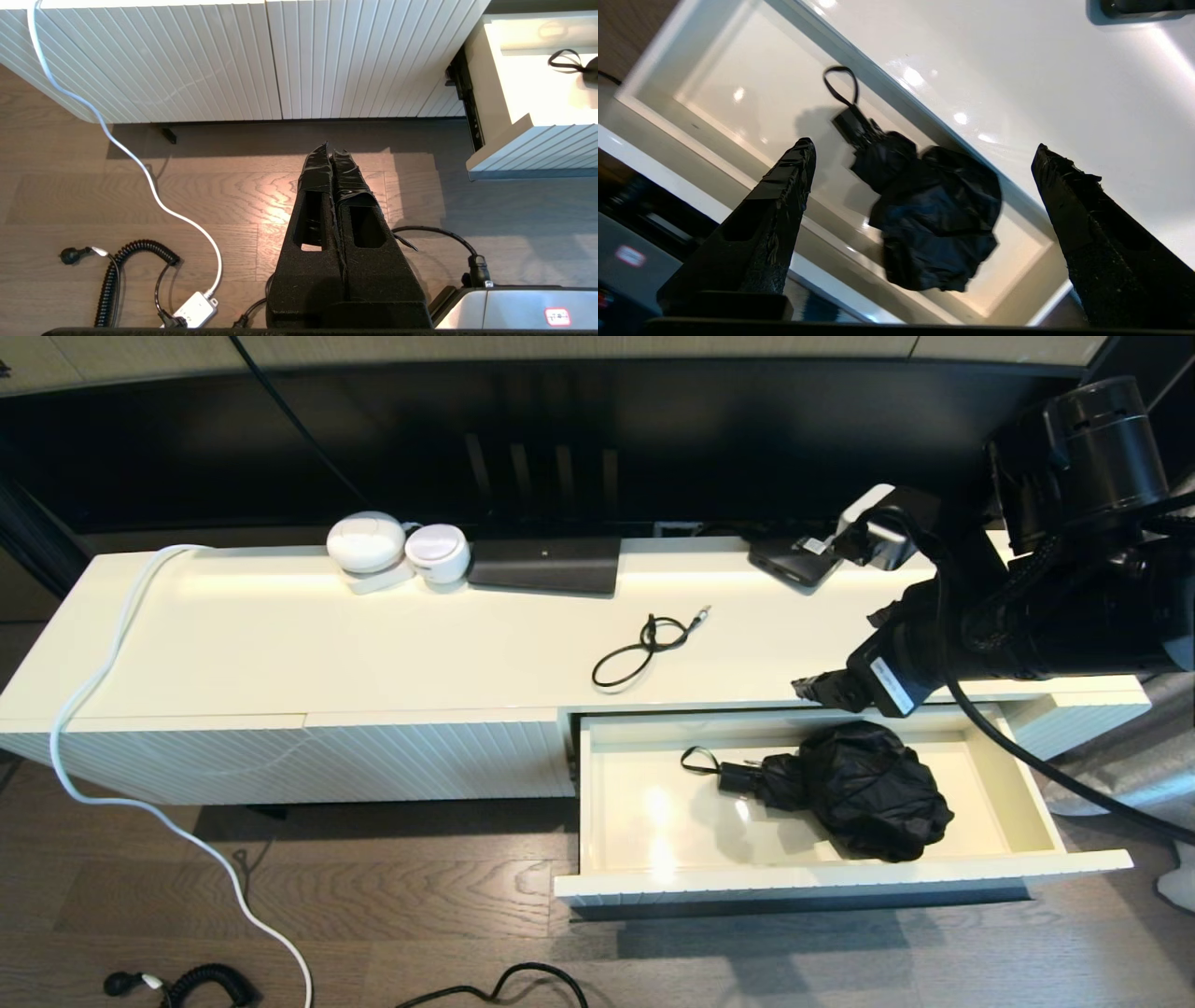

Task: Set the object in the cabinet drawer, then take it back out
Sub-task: Put the data cable in the drawer

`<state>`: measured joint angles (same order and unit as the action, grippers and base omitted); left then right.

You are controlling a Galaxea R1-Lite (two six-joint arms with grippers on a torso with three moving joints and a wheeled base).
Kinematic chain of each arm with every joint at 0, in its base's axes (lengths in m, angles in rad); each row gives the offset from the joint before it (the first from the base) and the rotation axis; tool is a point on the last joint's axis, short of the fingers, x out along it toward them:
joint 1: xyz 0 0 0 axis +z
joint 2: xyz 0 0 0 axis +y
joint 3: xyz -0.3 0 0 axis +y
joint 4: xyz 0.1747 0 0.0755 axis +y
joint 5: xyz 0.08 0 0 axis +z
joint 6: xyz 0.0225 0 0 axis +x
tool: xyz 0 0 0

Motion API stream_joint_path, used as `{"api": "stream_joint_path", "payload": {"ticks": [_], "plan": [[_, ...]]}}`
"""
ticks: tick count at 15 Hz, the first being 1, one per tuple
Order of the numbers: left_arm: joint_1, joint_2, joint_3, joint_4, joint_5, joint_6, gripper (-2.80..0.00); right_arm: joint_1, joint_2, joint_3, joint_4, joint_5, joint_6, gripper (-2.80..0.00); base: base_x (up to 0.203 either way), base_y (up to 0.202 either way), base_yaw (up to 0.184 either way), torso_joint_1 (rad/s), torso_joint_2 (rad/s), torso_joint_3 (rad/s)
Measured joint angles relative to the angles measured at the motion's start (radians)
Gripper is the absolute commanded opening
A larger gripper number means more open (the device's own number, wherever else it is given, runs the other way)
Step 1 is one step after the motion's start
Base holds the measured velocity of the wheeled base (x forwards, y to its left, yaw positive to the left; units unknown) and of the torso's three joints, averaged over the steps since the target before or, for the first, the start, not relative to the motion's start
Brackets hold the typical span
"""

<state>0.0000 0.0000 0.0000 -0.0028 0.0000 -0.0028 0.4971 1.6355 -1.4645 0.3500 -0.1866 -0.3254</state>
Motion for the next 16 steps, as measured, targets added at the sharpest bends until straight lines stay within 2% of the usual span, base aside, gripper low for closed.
{"api": "stream_joint_path", "payload": {"ticks": [4, 6, 8, 11, 14, 16], "plan": [[0.0, 0.0, 0.0, 0.0, 0.0, 0.0, -2.8, 0.054, 0.065, -0.05, 0.004, 0.039, 0.298, 0.0, 0.0, 0.0, 0.0, 0.0, 0.0, 0.0], [0.0, 0.0, 0.0, 0.0, 0.0, 0.0, -2.8, 0.063, 0.105, -0.084, 0.005, 0.089, 0.429, 0.0, 0.0, 0.0, 0.0, 0.0, 0.0, 0.0], [0.0, 0.0, 0.0, 0.0, 0.0, 0.0, -2.8, 0.068, 0.138, -0.116, 0.001, 0.167, 0.521, 0.0, 0.0, 0.0, 0.0, 0.0, 0.0, 0.0], [0.0, 0.0, 0.0, 0.0, 0.0, 0.0, -2.8, 0.068, 0.187, -0.157, -0.003, 0.253, 0.598, 0.0, 0.0, 0.0, 0.0, 0.0, 0.0, 0.0], [0.0, 0.0, 0.0, 0.0, 0.0, 0.0, -2.8, 0.068, 0.225, -0.164, -0.042, 0.363, 0.62, 0.0, 0.0, 0.0, 0.0, 0.0, 0.0, 0.0], [0.0, 0.0, 0.0, 0.0, 0.0, 0.0, -2.8, 0.059, 0.243, -0.155, -0.077, 0.388, 0.619, 0.0, 0.0, 0.0, 0.0, 0.0, 0.0, 0.0]]}}
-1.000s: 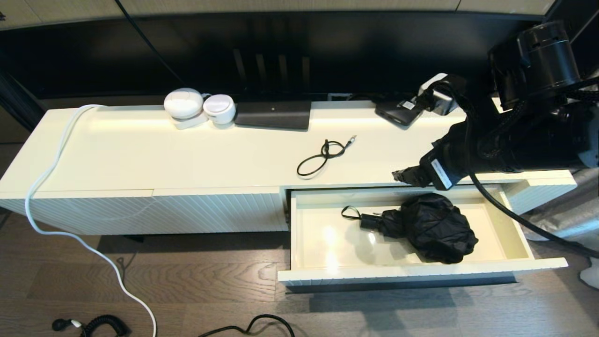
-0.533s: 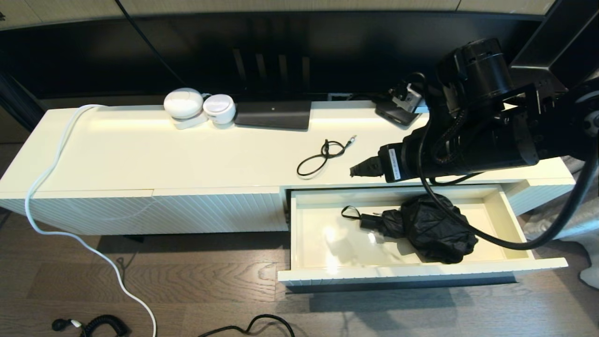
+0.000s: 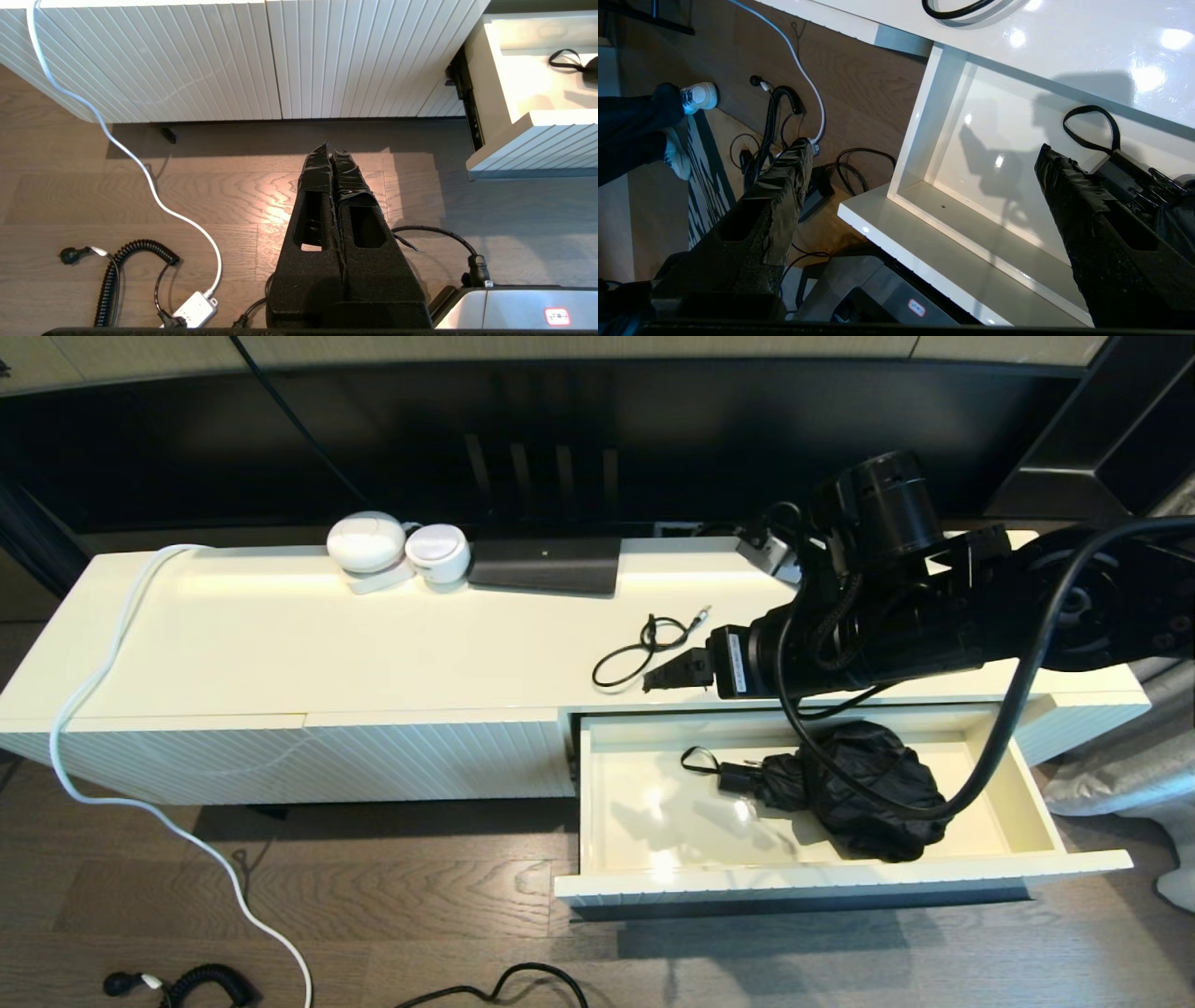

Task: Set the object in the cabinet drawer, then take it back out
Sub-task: Put the data cable in the drawer

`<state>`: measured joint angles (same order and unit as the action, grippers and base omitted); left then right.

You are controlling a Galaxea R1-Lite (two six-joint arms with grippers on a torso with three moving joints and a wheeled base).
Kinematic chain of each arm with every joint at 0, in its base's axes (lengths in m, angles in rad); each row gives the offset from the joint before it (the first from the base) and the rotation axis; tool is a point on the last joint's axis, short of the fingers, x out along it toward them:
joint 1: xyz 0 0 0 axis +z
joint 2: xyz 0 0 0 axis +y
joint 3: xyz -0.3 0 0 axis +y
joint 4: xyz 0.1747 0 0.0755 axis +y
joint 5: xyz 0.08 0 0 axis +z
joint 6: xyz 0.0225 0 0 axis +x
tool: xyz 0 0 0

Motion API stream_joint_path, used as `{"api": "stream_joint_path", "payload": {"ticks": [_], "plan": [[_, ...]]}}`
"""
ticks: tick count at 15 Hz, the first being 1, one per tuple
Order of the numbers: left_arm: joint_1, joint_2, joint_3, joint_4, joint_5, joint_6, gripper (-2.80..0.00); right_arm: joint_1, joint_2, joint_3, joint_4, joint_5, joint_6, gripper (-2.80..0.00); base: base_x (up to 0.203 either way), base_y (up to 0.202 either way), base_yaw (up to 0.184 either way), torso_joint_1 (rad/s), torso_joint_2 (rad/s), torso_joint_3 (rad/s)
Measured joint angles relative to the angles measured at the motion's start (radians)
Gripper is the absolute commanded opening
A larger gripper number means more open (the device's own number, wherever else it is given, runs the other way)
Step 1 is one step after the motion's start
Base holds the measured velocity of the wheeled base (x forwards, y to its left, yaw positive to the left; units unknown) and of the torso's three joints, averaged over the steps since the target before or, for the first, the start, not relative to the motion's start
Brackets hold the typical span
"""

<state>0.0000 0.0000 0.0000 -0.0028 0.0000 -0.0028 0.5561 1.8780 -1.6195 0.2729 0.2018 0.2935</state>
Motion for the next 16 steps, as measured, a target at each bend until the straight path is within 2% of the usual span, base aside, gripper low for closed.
{"api": "stream_joint_path", "payload": {"ticks": [4, 7, 16], "plan": [[0.0, 0.0, 0.0, 0.0, 0.0, 0.0, -2.8, -0.021, 0.043, 0.013, -0.092, 0.03, -0.022, 0.0, 0.0, 0.0, 0.0, 0.0, 0.0, 0.0], [0.0, 0.0, 0.0, 0.0, 0.0, 0.0, -2.8, -0.028, 0.09, 0.015, -0.153, 0.031, -0.085, 0.0, 0.0, 0.0, 0.0, 0.0, 0.0, 0.0], [0.0, 0.0, 0.0, 0.0, 0.0, 0.0, -2.8, -0.039, 0.172, 0.025, -0.337, -0.036, -0.148, 0.0, 0.0, 0.0, 0.0, 0.0, 0.0, 0.0]]}}
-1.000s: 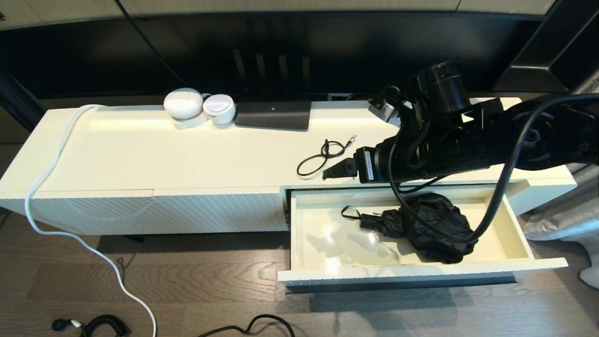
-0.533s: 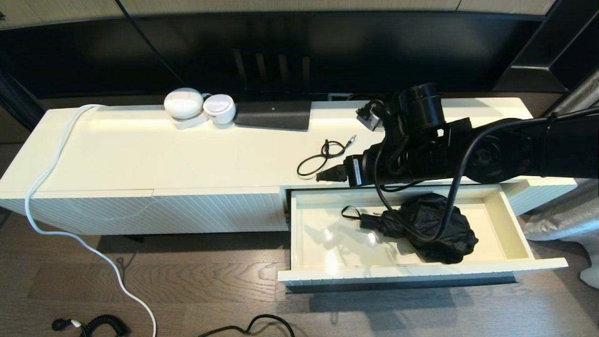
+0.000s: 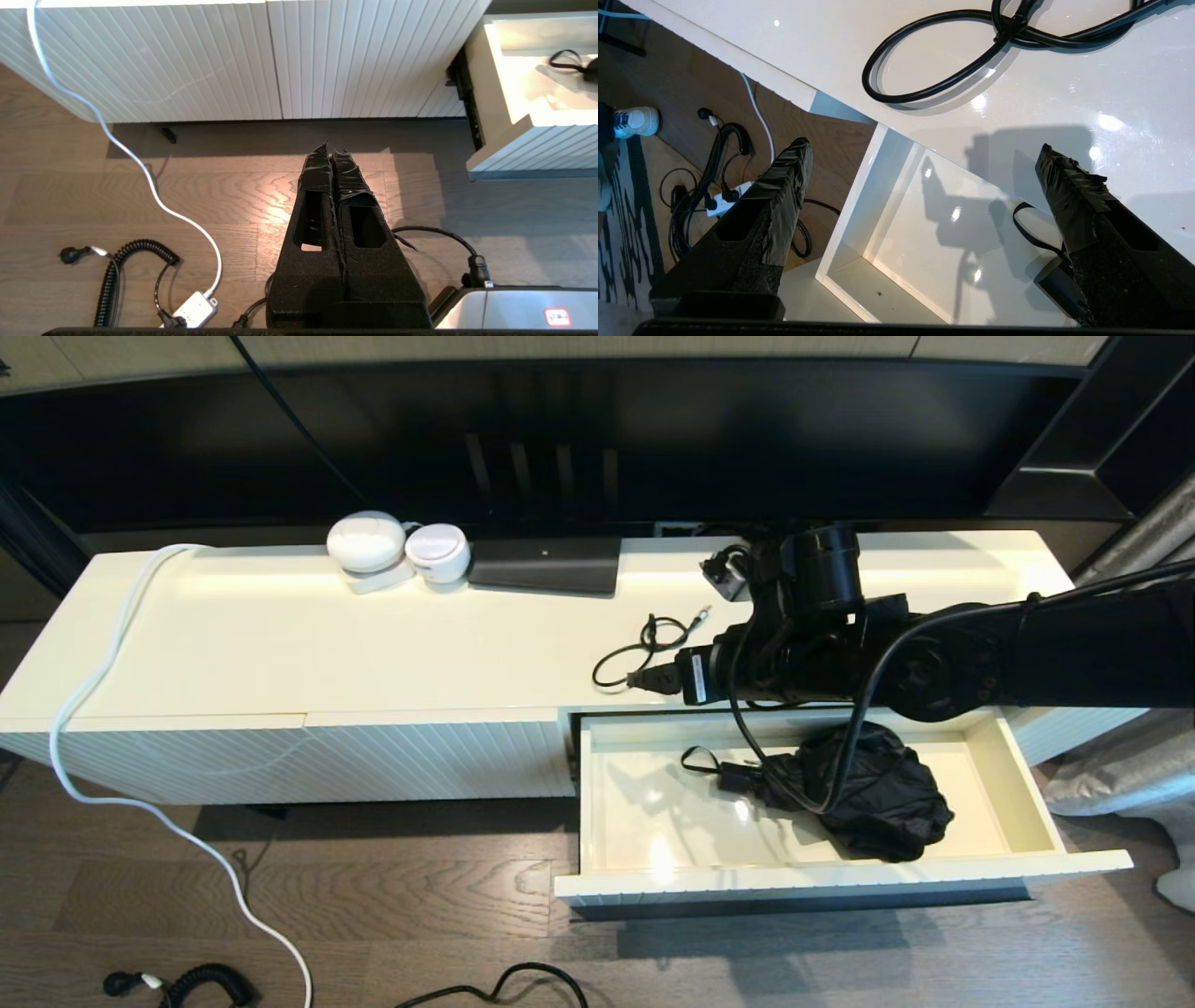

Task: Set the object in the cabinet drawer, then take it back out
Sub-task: Put the data cable in the drawer

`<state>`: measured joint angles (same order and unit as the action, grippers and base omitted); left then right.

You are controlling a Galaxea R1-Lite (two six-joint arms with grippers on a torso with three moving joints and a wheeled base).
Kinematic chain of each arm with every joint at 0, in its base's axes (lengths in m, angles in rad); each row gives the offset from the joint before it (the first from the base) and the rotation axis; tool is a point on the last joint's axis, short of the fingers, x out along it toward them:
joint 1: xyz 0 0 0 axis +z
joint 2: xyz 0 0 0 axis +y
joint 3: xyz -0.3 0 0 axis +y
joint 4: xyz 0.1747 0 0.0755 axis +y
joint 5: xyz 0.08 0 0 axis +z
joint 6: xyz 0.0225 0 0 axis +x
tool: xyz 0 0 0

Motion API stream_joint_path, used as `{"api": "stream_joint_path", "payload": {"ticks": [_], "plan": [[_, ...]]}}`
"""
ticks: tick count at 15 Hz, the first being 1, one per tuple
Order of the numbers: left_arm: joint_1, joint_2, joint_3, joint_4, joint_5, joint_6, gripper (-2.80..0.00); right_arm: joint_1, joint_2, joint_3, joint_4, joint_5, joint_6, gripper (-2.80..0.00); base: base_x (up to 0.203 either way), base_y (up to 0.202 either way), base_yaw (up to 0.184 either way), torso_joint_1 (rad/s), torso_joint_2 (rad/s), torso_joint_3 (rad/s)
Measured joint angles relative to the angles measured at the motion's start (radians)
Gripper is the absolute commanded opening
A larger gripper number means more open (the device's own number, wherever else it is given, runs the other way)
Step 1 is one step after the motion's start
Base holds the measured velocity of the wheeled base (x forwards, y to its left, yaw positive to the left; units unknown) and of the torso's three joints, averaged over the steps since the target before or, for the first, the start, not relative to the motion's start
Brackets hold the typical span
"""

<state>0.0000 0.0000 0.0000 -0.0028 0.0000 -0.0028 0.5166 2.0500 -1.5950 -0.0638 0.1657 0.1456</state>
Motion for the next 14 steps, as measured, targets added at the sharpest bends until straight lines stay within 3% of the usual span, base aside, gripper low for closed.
{"api": "stream_joint_path", "payload": {"ticks": [8, 14], "plan": [[0.0, 0.0, 0.0, 0.0, 0.0, 0.0, -2.8, 0.0, 0.079, -0.031, -0.128, -0.076, -0.032, 0.0, 0.0, 0.0, 0.0, 0.0, 0.0, 0.0], [0.0, 0.0, 0.0, 0.0, 0.0, 0.0, -2.8, -0.001, 0.122, -0.013, -0.285, -0.141, -0.131, 0.0, 0.0, 0.0, 0.0, 0.0, 0.0, 0.0]]}}
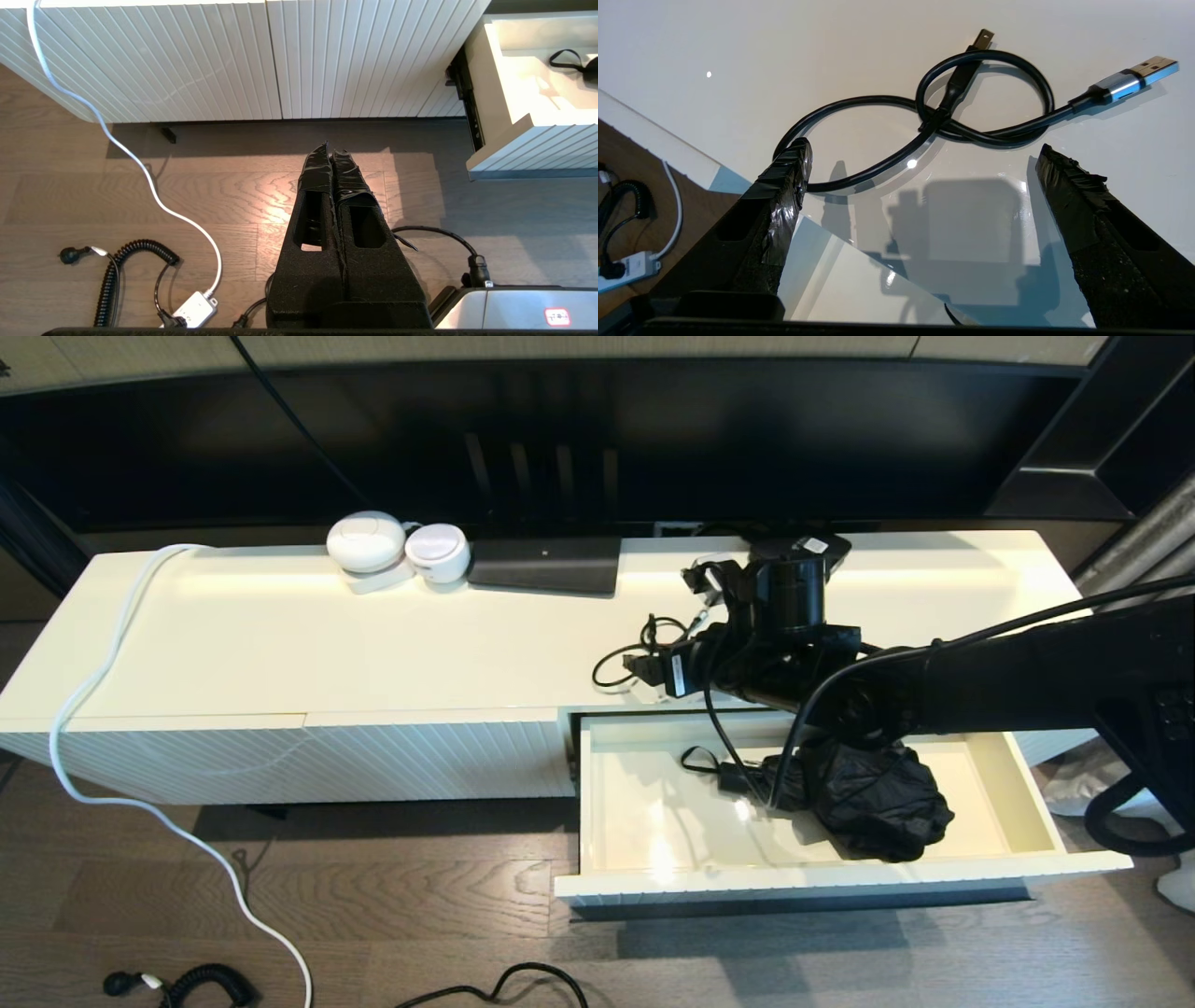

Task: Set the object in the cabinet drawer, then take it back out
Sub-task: Put the data cable in the drawer

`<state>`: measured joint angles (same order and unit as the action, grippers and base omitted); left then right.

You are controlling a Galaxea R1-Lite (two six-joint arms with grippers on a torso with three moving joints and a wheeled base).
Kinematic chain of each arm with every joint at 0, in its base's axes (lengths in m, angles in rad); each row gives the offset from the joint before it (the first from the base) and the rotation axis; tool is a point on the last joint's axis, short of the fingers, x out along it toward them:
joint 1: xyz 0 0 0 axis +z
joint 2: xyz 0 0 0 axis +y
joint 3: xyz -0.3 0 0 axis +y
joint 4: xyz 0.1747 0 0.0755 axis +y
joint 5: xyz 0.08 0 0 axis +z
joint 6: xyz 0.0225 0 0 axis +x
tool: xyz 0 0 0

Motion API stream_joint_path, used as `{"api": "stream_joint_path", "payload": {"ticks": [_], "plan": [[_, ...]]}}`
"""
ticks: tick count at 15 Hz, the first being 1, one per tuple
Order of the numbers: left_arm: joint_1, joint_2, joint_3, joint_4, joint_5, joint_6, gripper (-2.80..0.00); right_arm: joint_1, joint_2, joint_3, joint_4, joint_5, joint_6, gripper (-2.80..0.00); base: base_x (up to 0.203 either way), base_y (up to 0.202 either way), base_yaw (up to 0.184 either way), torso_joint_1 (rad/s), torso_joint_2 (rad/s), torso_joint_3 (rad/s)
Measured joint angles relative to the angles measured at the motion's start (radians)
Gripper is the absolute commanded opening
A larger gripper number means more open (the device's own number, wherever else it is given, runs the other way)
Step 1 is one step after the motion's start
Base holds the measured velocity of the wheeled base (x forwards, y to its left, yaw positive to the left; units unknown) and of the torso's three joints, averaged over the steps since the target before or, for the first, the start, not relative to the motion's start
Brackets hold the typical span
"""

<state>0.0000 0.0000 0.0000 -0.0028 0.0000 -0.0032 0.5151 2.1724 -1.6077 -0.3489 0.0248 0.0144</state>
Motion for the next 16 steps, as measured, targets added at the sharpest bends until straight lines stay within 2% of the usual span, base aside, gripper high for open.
{"api": "stream_joint_path", "payload": {"ticks": [16], "plan": [[0.0, 0.0, 0.0, 0.0, 0.0, 0.0, -2.8, -0.007, 0.085, -0.035, -0.182, -0.076, -0.11, 0.0, 0.0, 0.0, 0.0, 0.0, 0.0, 0.0]]}}
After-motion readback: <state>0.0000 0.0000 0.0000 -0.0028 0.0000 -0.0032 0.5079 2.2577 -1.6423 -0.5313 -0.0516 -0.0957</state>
